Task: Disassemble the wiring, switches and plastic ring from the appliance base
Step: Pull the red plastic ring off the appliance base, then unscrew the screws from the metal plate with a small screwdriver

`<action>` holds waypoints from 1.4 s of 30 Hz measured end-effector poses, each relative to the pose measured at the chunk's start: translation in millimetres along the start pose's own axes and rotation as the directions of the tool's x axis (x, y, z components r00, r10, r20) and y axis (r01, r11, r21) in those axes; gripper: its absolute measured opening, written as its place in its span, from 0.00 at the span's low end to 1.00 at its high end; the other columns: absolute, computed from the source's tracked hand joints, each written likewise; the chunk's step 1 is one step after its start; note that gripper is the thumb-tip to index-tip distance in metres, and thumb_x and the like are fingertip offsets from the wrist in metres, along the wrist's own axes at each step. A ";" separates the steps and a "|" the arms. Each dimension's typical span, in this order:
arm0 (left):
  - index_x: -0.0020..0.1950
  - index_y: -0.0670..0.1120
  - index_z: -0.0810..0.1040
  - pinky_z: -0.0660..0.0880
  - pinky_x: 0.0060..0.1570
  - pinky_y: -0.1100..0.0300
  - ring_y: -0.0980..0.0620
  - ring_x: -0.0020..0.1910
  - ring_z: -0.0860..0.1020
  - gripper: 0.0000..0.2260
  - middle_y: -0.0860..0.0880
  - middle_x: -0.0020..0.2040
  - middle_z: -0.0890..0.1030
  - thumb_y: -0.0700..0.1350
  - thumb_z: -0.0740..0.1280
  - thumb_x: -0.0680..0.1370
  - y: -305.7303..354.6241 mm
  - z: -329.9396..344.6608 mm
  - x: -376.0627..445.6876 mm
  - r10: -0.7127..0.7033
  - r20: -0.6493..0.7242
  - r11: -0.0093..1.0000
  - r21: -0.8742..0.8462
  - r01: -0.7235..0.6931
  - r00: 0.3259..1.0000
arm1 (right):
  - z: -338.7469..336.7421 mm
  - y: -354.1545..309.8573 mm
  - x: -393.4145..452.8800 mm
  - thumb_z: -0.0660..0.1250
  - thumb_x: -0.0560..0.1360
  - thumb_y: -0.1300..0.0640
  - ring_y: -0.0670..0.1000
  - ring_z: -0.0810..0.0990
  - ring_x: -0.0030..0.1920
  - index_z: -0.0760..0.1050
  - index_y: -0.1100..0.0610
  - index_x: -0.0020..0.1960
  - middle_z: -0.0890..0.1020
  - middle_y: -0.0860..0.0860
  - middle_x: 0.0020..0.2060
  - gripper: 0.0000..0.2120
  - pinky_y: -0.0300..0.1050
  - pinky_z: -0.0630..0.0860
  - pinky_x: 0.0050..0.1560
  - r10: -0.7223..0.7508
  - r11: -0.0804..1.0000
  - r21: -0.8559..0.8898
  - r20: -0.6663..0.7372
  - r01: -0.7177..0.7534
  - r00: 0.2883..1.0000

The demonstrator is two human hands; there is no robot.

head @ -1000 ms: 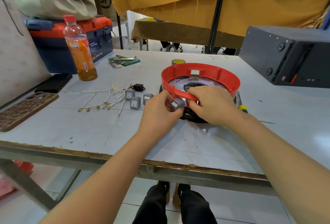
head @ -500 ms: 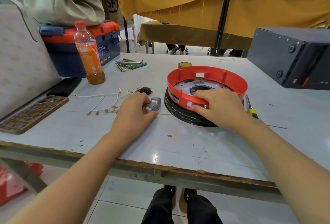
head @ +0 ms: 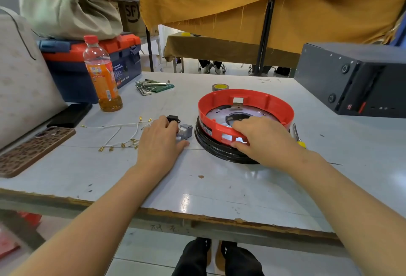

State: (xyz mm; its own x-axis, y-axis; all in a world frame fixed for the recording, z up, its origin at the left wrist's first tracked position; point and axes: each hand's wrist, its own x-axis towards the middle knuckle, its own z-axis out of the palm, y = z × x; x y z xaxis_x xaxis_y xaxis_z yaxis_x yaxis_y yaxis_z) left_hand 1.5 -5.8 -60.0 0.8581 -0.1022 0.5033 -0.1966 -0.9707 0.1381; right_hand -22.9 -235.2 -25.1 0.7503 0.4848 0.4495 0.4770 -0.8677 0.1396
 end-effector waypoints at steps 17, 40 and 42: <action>0.59 0.42 0.74 0.80 0.50 0.53 0.48 0.44 0.84 0.28 0.44 0.52 0.83 0.59 0.71 0.67 47.9 -18.0 -6.8 -0.144 0.522 0.115 -0.835 0.538 0.841 | -0.5 -12.7 -17.7 0.71 0.66 0.64 0.56 0.79 0.33 0.79 0.61 0.39 0.81 0.53 0.32 0.03 0.46 0.75 0.37 0.023 0.990 0.141 -0.319 0.023 0.947; 0.61 0.52 0.74 0.72 0.38 0.75 0.69 0.43 0.79 0.18 0.55 0.54 0.79 0.39 0.70 0.74 54.0 -32.4 26.9 -0.226 0.309 0.061 -0.942 0.330 0.924 | -34.1 12.6 5.2 0.66 0.75 0.47 0.45 0.71 0.23 0.77 0.53 0.32 0.77 0.47 0.26 0.16 0.36 0.67 0.24 0.711 -0.622 0.776 0.504 0.104 0.490; 0.67 0.49 0.70 0.71 0.47 0.70 0.63 0.54 0.76 0.24 0.55 0.59 0.74 0.38 0.71 0.74 53.7 -31.4 27.4 -0.328 0.283 0.149 -0.927 0.345 0.901 | -27.6 16.5 1.3 0.66 0.76 0.47 0.44 0.69 0.21 0.77 0.54 0.35 0.76 0.47 0.26 0.14 0.34 0.64 0.20 0.697 -0.663 0.735 0.537 0.142 0.476</action>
State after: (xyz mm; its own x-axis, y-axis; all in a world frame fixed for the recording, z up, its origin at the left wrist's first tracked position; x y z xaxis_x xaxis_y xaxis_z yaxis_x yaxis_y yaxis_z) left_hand -0.4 -53.9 -12.1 0.9722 0.1643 0.1670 -0.1728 0.0214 0.9847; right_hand -26.7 -252.0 2.1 0.9351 -0.3148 -0.1627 0.1264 0.7252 -0.6769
